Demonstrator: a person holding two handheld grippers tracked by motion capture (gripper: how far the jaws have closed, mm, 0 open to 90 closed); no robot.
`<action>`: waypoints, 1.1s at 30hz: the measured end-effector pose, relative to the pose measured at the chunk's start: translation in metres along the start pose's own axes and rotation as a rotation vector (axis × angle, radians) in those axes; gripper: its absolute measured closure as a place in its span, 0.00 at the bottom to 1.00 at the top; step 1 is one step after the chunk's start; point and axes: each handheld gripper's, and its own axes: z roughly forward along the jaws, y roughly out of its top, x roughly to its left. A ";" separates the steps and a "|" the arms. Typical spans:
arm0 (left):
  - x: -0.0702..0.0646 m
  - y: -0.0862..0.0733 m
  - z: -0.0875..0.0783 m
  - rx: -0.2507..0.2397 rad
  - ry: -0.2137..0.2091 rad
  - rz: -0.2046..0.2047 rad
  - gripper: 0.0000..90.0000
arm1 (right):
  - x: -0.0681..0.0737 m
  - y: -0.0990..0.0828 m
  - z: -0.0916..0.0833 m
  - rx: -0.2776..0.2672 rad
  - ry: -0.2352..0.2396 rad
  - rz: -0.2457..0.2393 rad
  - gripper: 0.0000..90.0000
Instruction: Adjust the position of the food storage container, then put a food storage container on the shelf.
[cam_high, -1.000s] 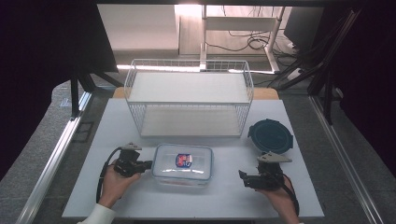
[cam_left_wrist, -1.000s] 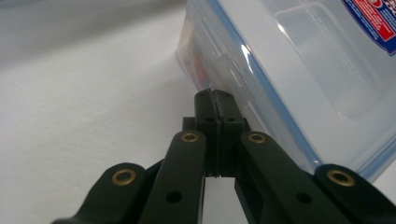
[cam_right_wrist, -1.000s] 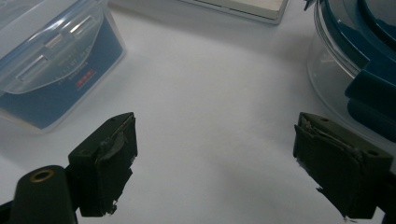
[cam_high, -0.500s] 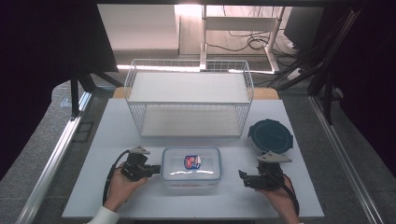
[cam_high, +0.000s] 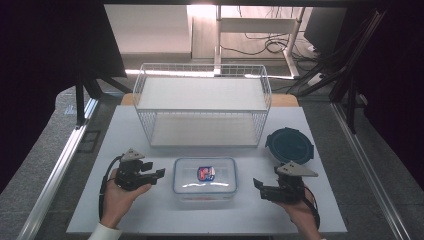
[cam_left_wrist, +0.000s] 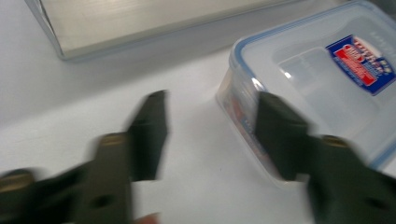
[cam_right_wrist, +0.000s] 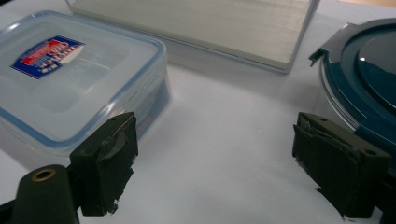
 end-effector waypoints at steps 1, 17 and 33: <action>-0.001 0.000 -0.003 0.003 -0.001 0.013 0.34 | 0.000 0.001 0.000 -0.004 0.006 0.000 0.16; -0.004 0.001 -0.013 -0.094 -0.037 -0.043 0.20 | 0.009 0.008 -0.002 0.006 0.092 0.096 0.17; -0.006 -0.001 -0.004 -0.040 -0.147 -0.102 0.23 | 0.020 0.029 0.006 0.044 0.203 0.141 0.16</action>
